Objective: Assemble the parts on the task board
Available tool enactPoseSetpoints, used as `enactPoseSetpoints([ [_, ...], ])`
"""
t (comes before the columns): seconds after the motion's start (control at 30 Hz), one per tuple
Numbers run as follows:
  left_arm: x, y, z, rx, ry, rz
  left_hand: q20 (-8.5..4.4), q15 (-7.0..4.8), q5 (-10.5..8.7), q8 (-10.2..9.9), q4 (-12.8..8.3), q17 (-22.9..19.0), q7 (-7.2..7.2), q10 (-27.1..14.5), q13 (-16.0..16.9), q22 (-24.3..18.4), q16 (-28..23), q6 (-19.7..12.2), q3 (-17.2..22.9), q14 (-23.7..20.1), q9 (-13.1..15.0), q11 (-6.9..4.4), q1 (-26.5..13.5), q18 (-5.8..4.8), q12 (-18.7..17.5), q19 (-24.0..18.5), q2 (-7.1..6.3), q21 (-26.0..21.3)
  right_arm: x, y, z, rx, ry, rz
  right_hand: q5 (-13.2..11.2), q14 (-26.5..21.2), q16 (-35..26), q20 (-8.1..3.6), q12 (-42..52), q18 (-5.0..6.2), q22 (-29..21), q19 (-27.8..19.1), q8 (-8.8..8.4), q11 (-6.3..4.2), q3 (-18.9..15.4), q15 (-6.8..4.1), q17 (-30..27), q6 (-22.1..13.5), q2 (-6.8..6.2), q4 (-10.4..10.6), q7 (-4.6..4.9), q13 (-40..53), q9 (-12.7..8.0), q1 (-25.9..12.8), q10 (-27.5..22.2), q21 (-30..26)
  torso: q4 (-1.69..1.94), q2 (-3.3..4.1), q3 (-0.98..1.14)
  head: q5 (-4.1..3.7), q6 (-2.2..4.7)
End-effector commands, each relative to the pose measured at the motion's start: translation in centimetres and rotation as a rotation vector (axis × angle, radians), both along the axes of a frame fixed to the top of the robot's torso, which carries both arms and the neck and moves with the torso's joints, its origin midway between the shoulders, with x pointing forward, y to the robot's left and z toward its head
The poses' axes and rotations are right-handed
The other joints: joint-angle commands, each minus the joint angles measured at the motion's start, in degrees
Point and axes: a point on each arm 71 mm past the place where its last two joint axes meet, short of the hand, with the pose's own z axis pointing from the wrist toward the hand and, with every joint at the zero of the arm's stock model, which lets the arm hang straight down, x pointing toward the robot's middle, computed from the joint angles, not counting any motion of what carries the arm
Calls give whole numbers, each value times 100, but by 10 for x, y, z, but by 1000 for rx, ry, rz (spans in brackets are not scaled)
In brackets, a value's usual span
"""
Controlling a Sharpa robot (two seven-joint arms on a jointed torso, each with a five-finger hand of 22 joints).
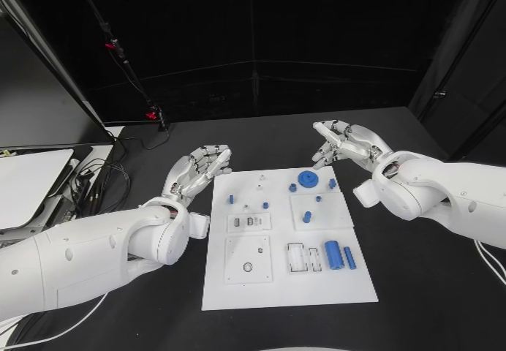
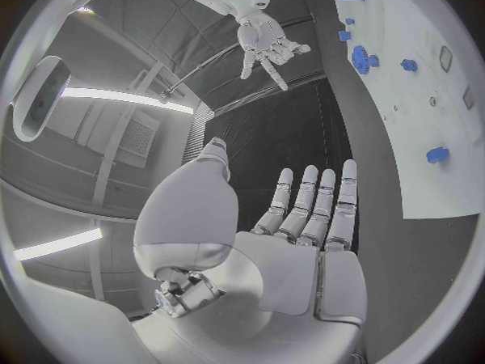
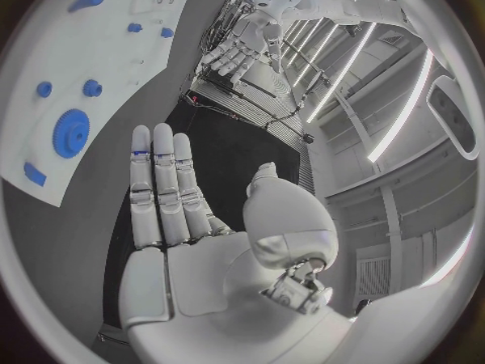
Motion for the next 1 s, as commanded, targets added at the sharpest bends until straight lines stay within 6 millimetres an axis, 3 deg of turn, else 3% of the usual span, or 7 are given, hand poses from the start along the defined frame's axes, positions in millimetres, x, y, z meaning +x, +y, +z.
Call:
enactPoseSetpoints([
  [0.03,-7,0,22,-99,-311,-30,11,16,41,21,-1,-6,848,45,-8,-7,-31,28,50,34,-14,-5,-1,115,9,-26,75,23,3,2,0,-57,-1,24,20,-11,-23,-31,-68,6,10,19,27,3,-55,-4,49,39,44,-8,473,8,-14,47,-48,11,-11,-28,-10,0,-21],
  [0.3,-6,1,20,-95,-306,-27,11,16,48,22,-3,-6,848,45,-8,-9,-35,28,63,34,-19,-4,5,115,7,-29,105,25,11,13,-4,-69,7,63,46,516,602,-191,305,16,211,349,266,-228,-17,-214,576,97,199,-51,222,351,-20,568,463,330,-19,-61,-20,35,-58],
  [0.37,-6,1,20,-94,-305,-27,11,16,50,22,-3,-6,848,45,-8,-10,-36,27,66,33,-20,-4,7,114,6,-31,113,26,14,17,-4,-80,-4,76,51,1362,2610,-398,748,-37,572,797,413,-347,-18,-383,2923,174,233,-22,16,753,-23,906,488,901,-15,-62,-19,35,-55],
  [0.43,-6,1,20,-94,-303,-27,11,16,50,22,-3,-6,848,45,-8,-10,-36,27,66,33,-20,-4,7,114,6,-31,113,26,17,22,-5,-100,-21,90,31,2143,4340,-511,832,-45,970,1120,596,-418,39,-456,5598,362,321,-49,76,943,-16,1198,222,1472,-17,-67,-20,44,-57],
  [0.53,-6,1,19,-93,-301,-26,11,17,54,22,-4,-6,848,45,-8,-10,-37,26,70,32,-22,-4,9,114,5,-33,122,26,21,28,-5,-146,-48,115,100,2829,5494,-575,669,-479,4403,2260,895,-421,55,-474,8162,912,339,29,52,1038,-73,1643,-162,4621,-21,-80,-27,58,-81],
  [0.67,-6,2,19,-93,-298,-26,11,17,59,22,-5,-6,848,45,-8,-11,-40,26,77,29,-24,-4,12,113,5,-36,138,26,26,36,-8,-258,-95,159,402,2800,5469,-507,268,-686,5831,2649,1299,-160,135,-309,8021,2577,288,-264,231,880,39,2126,-713,5767,-24,-85,-33,66,-109],
  [1.0,-6,2,17,-94,-291,-28,11,19,73,39,-8,-6,846,44,-8,-18,-51,55,101,16,-29,-4,24,109,-1,-54,217,29,32,53,-18,-669,-234,224,52,2703,5355,-338,-871,-950,7355,3182,-169,-148,674,-296,7504,4281,10,-779,117,25,-163,3601,-810,6769,-24,-97,-28,56,-161],
])
